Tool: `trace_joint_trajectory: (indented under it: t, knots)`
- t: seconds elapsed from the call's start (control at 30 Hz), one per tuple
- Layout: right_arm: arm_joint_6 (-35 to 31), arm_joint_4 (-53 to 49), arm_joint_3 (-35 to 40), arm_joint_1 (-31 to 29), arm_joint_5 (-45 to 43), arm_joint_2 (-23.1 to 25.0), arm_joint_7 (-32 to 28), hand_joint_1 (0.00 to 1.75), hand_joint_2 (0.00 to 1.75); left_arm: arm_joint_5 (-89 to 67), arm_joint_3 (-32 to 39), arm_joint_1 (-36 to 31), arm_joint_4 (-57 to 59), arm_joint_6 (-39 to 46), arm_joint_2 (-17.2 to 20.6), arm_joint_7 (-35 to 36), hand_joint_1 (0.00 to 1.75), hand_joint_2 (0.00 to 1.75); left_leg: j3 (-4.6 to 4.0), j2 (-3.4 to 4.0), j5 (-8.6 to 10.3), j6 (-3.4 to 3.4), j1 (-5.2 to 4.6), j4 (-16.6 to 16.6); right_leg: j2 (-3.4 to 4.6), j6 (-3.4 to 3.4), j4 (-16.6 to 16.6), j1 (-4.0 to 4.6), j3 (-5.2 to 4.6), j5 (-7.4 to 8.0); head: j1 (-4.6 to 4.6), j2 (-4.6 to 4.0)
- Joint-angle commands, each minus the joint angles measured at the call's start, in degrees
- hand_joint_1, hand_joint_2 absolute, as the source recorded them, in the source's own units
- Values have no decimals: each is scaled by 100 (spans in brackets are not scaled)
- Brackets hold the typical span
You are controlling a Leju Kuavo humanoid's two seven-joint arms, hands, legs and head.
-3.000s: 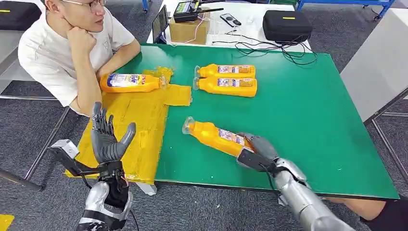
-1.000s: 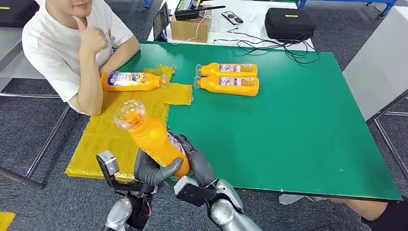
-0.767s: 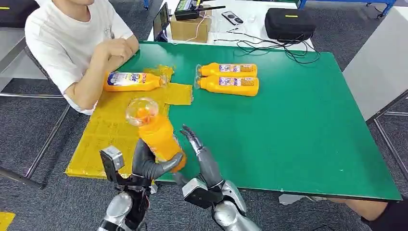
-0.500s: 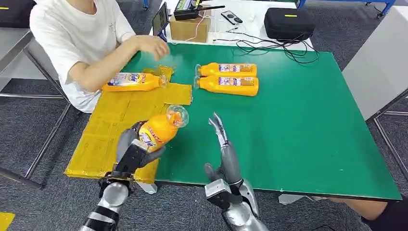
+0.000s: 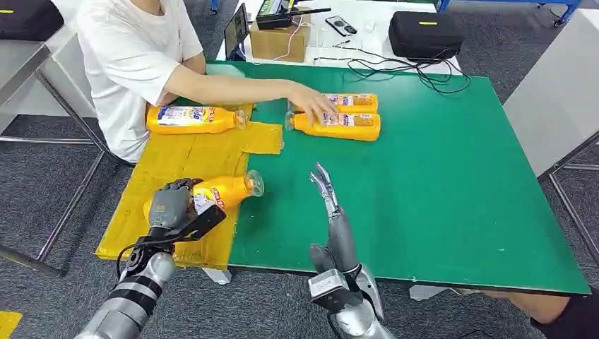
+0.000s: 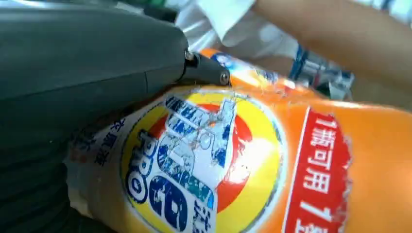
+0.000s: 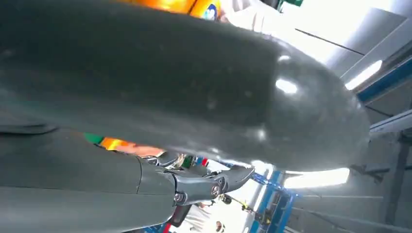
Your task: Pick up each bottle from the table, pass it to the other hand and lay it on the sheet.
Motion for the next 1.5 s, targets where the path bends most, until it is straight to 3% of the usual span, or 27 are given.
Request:
trace_joint_trajectory:
  t: [0.03, 0.13, 0.17, 0.2, 0.23, 0.27, 0.4, 0.6, 0.8, 0.83, 0.87, 0.97, 1.13, 1.27, 1.33, 1.37, 1.5]
  knots:
    - [183, 243, -155, -101, -309, -82, -77, 0, 0, 3, -128, -839, 1487, -941, 162, 69, 133, 175, 27, -5, -6, -7, 5, -3, -7, -14, -2, 6, 30, -9, -2, 0]
    - [183, 243, -155, -101, -309, -82, -77, 0, 0, 3, -128, -839, 1487, -941, 162, 69, 133, 175, 41, 4, -4, -8, 3, -8, 2, -14, -5, 5, 41, -4, -2, 0]
    - [201, 258, -176, -103, -333, -61, -80, 0, 0, 118, -60, -829, 1473, -1052, 131, 63, 61, 175, 43, 4, -3, -8, 3, -8, 3, -13, -5, 5, 43, -3, -2, 0]
    - [230, 291, -199, -111, -359, -49, -80, 0, 0, 187, -46, -850, 1475, -1201, 106, 39, 24, 175, 40, 1, -1, -6, 1, -6, 0, -9, -2, 3, 39, -2, -2, 0]
    - [286, 358, -235, -128, -405, -40, -74, 0, 0, 280, -36, -878, 1479, -1390, 80, 1, 3, 175, 45, 1, -1, -9, 3, -6, -1, -14, -2, 6, 44, -4, -2, 0]
    - [304, 430, -256, -152, -413, -50, -78, 0, 0, 333, -30, -950, 1607, -1703, 54, 141, 0, 175, 44, -4, 4, -12, 4, -6, -4, -13, -1, 6, 43, -3, -2, 0]
    - [451, 565, -409, -235, -607, -14, -133, 0, 0, 208, -361, -1253, 2062, -2896, 142, 704, 0, 175, 48, 0, 9, -17, 3, -8, -1, -17, 0, 4, 43, 3, -2, 0]
    - [468, 809, -279, -378, -892, -80, -133, 0, 0, 1248, -122, -870, 1686, -3685, 365, -231, 0, 175, 69, 22, 10, -16, -3, -15, 21, -24, -1, -1, 64, 12, -2, 0]
    - [360, 977, -146, -429, -1088, -153, -133, 0, 0, 2220, -109, -568, 1039, -4423, 362, -409, 0, 175, 72, 8, 10, -15, -2, -15, 16, -19, -1, 0, 71, 5, -2, 0]
    - [369, 1004, -65, -461, -1137, -183, -133, 0, 0, 3155, 76, -415, 835, -5176, 343, -542, 0, 0, 80, 17, 7, -16, -1, -18, 25, -21, -4, 1, 76, 4, -2, 0]
    - [464, 1083, -22, -499, -1172, -179, -133, 0, 0, 3534, 8, -289, 682, -5659, 446, -583, 0, 0, 75, 20, 8, -15, -1, -15, 28, -18, -3, 1, 71, 5, -2, 0]
    - [302, 1128, 80, -578, -1210, -216, -133, 0, 0, 4091, -683, 161, -401, -5388, 691, -723, 0, 0, 78, 39, 5, -16, -2, -18, 46, -19, -3, 0, 71, 7, -2, 0]
    - [601, 971, 26, -465, -1149, -287, -133, 0, 0, 4388, -1036, 602, -1797, -4600, 422, -1039, 0, 0, 62, -13, 8, -16, 3, -9, -8, -20, 2, 5, 64, -7, 0, 0]
    - [432, 794, 100, -233, -705, -314, -133, 0, 0, 4469, -985, 994, -2711, -4071, 100, -966, 0, 0, 44, -9, 3, -14, 2, -3, -3, -13, 5, 4, 48, -10, 0, 0]
    - [341, 999, 256, -271, 205, -481, 182, 0, 0, 5426, -667, 1224, -3172, -4272, -207, -932, 0, 0, 38, -10, 0, -15, 4, 0, -8, -14, 7, 6, 40, -13, -2, 0]
    - [588, 1093, 308, -271, 508, -600, 536, 0, 175, 5607, -582, 1372, -3478, -4104, -356, -856, 0, 0, 34, -11, 3, -14, 4, -1, -8, -12, 4, 6, 35, -10, 0, 0]
    - [643, 1143, 183, -218, 555, -616, 464, 0, 175, 5671, -693, 1512, -3811, -4006, -326, -663, 0, 0, 23, 0, 0, -17, 5, -3, 0, -11, 0, 7, 25, -5, -2, 0]
